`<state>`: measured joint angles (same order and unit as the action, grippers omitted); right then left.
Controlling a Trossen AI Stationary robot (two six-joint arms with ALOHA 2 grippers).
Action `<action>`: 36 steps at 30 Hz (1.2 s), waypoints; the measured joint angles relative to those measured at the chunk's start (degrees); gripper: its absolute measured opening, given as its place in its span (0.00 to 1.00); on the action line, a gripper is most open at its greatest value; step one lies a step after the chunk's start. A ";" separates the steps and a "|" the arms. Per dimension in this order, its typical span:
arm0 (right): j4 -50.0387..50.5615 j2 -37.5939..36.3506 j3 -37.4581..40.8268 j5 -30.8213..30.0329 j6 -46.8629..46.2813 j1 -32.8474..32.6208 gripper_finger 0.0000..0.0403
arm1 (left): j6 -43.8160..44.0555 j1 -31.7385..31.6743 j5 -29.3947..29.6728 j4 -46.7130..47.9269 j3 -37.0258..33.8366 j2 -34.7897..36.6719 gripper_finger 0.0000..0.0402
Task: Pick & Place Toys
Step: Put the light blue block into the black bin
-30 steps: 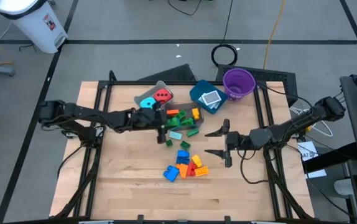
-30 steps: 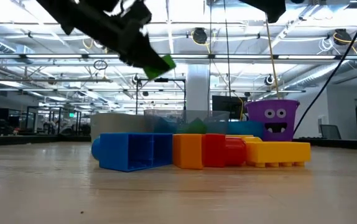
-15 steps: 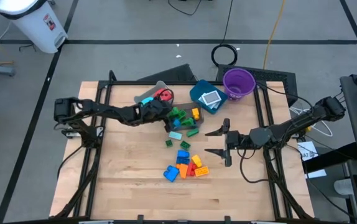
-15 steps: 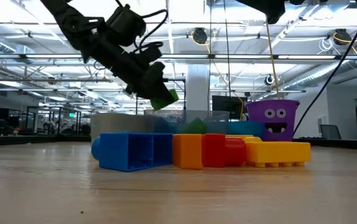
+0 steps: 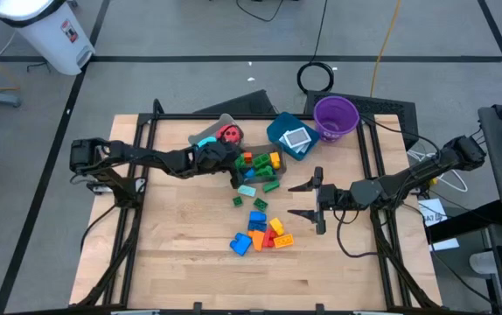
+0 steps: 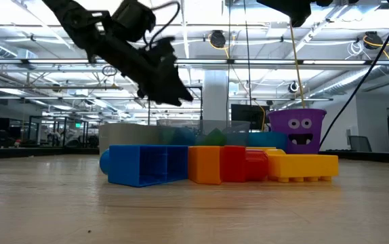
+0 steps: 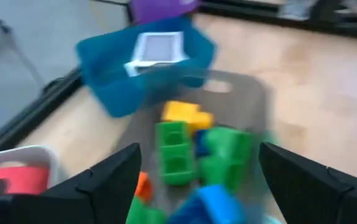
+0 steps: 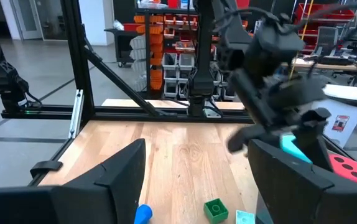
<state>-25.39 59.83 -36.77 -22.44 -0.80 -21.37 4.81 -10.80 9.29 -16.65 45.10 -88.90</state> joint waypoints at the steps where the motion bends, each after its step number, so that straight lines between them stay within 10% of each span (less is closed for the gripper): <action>1: 0.02 0.00 0.00 0.00 0.00 0.00 0.63 | 0.01 0.71 -0.78 0.30 -0.01 0.95 0.83; 12: -0.02 0.00 -0.02 0.00 -0.04 0.02 0.63 | -2.82 13.50 -14.11 2.26 0.02 3.33 0.79; 23: -0.07 0.00 -0.02 0.02 -1.36 0.00 0.63 | -6.19 20.25 8.10 3.19 -0.02 -6.99 0.69; 36: -0.07 0.00 -0.02 0.01 -1.10 0.01 0.63 | -5.02 17.32 11.59 1.07 -0.02 -15.08 0.04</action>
<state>-25.45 59.83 -36.80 -22.43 -1.90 -21.35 -0.21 6.53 20.88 -15.58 45.08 -103.98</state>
